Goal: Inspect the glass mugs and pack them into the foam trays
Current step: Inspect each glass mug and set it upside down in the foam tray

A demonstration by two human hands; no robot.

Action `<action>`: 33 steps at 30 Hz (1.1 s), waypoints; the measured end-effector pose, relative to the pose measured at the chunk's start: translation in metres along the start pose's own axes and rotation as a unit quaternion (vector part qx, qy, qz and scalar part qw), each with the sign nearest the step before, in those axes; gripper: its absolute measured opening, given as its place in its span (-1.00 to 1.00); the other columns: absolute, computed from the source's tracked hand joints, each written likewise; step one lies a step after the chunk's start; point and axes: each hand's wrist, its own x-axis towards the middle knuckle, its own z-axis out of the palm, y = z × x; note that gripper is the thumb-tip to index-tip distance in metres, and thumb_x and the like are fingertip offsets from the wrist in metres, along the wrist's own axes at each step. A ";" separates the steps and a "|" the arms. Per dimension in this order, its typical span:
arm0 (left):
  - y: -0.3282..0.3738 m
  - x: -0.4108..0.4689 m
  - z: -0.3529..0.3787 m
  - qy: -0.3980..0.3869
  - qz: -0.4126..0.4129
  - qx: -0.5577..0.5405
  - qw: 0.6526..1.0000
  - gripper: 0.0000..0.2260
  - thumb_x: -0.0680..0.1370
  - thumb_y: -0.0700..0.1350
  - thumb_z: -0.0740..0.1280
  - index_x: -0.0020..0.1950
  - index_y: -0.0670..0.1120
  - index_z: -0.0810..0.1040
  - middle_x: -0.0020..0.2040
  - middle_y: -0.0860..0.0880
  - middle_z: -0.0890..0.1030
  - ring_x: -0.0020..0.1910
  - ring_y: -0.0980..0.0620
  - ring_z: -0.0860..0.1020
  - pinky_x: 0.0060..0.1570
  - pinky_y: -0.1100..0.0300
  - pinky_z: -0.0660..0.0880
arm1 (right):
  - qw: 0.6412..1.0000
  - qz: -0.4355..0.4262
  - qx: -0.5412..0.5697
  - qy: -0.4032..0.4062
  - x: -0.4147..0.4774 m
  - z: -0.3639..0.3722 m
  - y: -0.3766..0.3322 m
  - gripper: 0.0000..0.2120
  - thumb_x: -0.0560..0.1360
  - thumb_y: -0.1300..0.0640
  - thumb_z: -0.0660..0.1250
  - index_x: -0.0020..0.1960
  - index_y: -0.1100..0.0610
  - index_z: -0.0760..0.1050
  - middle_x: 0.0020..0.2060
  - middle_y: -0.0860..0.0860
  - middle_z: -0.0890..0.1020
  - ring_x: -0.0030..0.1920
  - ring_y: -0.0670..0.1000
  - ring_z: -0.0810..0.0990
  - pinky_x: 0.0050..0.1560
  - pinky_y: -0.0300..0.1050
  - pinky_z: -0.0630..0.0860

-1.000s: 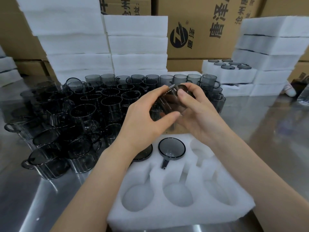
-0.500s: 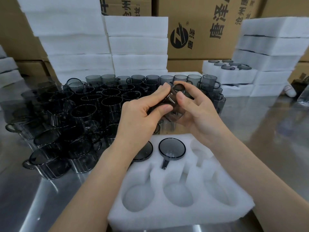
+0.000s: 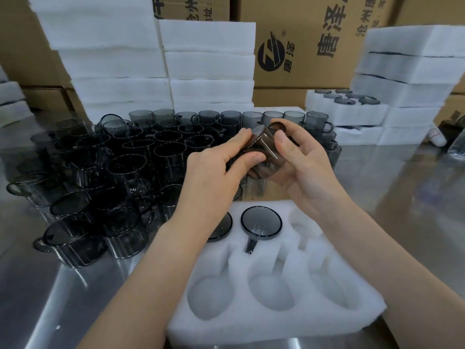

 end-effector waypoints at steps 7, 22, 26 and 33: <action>0.000 0.001 -0.002 -0.096 0.001 0.021 0.995 -0.56 0.62 -0.14 0.29 0.50 -0.06 0.33 0.41 -0.13 0.49 0.37 0.09 0.40 0.32 0.33 0.30 | 1.000 0.002 -0.005 -0.027 -0.002 0.000 -0.005 -0.50 0.51 0.11 0.32 0.40 0.23 0.37 0.11 0.15 0.64 0.14 0.13 0.61 0.09 0.10 0.59; 0.002 -0.003 0.002 0.001 0.045 -0.144 0.989 -0.54 0.49 -0.34 0.38 0.30 0.05 0.51 0.25 0.02 0.61 0.28 0.12 0.55 0.33 0.14 0.45 | 0.998 0.024 0.008 -0.061 0.000 -0.006 -0.011 -0.38 0.45 0.28 0.39 0.47 0.04 0.35 0.17 0.13 0.61 0.15 0.11 0.62 0.09 0.04 0.57; 0.003 -0.001 -0.003 0.066 0.042 -0.132 0.988 -0.76 0.53 -0.27 0.38 0.10 0.03 0.64 0.00 0.09 0.70 0.02 0.13 0.66 0.09 0.26 0.55 | 0.989 -0.007 -0.141 -0.048 -0.006 -0.020 -0.031 -0.50 0.28 0.34 0.46 0.20 0.13 0.54 0.04 0.08 0.66 0.07 0.07 0.64 0.16 0.01 0.57; -0.005 0.002 -0.001 0.029 -0.026 -0.035 0.999 -0.74 0.54 -0.25 0.35 -0.14 0.14 0.62 -0.30 0.13 0.64 -0.25 0.11 0.63 -0.09 0.13 0.59 | 0.886 0.018 -0.408 -0.221 -0.049 -0.044 -0.067 -0.52 0.27 0.48 0.53 -0.01 -0.03 0.64 0.14 -0.07 0.57 0.14 0.03 0.59 0.02 -0.09 0.57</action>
